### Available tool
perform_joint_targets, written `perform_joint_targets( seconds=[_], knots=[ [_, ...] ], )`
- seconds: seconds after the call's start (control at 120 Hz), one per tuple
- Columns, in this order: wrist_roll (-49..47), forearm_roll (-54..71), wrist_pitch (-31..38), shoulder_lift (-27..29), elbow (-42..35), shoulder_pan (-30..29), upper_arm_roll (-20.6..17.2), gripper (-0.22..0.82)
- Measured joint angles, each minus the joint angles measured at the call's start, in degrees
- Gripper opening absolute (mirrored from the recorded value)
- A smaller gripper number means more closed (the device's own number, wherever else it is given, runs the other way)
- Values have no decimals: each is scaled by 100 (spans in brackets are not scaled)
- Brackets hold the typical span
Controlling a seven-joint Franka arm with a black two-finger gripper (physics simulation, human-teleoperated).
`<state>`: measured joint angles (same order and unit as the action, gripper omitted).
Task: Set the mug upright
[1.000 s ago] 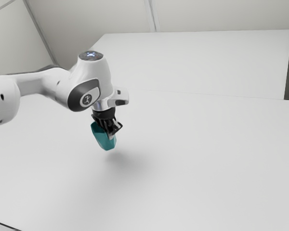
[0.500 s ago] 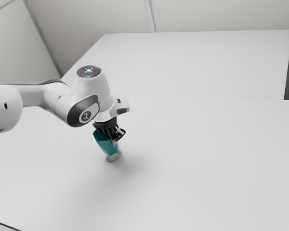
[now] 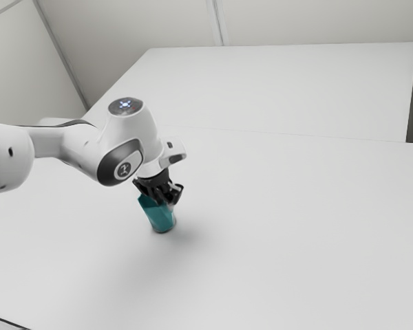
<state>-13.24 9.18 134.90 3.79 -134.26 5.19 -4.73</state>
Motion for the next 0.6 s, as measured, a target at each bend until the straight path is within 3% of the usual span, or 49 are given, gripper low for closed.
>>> perform_joint_targets(
  seconds=[0.267,0.6],
  knots=[
    [-71,-320,-69,288,71,11,-51,41],
    [14,-623,-1904,76,1901,-13,-97,55]
  ],
)
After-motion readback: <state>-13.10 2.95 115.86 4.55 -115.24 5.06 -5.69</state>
